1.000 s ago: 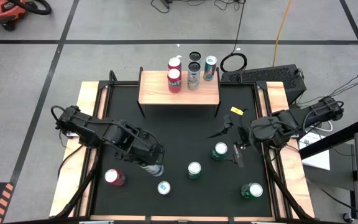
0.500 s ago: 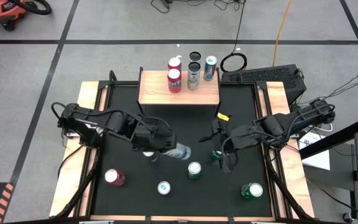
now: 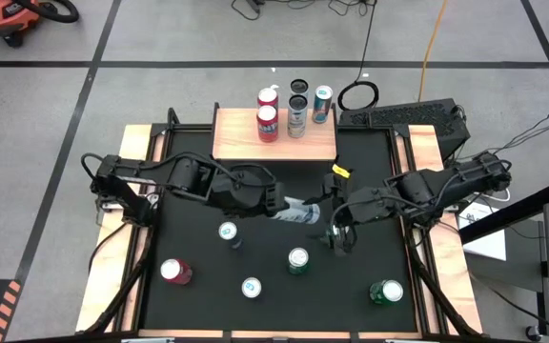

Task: Place canned beverage on shelf
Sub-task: Put the white soda can on the shelf aligned with the other white soda can

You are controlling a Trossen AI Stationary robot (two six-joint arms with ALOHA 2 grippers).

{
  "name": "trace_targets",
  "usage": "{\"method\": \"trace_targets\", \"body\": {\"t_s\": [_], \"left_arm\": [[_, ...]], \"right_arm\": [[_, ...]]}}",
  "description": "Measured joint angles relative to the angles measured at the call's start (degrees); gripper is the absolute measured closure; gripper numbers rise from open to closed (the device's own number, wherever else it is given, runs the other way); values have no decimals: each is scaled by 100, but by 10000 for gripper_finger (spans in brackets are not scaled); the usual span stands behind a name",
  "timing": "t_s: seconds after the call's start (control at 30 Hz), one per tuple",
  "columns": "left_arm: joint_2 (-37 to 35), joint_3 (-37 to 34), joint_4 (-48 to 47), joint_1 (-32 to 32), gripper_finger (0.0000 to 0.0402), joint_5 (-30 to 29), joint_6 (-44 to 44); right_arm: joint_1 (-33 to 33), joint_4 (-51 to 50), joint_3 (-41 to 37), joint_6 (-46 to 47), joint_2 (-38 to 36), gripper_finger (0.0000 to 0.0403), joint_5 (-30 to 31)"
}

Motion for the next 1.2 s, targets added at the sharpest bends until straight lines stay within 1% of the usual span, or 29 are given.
{"method": "trace_targets", "body": {"t_s": [0.3,0.47,0.63,0.97,1.2], "left_arm": [[0,0,89,53,151,0,66],[0,-2,91,51,151,0,64],[0,-2,91,46,151,0,64],[0,-2,159,46,151,-65,66],[0,-2,188,42,151,-68,68]], "right_arm": [[-266,-81,0,-105,90,46,54],[-392,-64,0,-358,137,46,102],[-511,64,-2,-497,280,46,-166],[-555,327,-4,-595,536,46,-188],[-555,464,-9,-693,543,46,-190]]}}
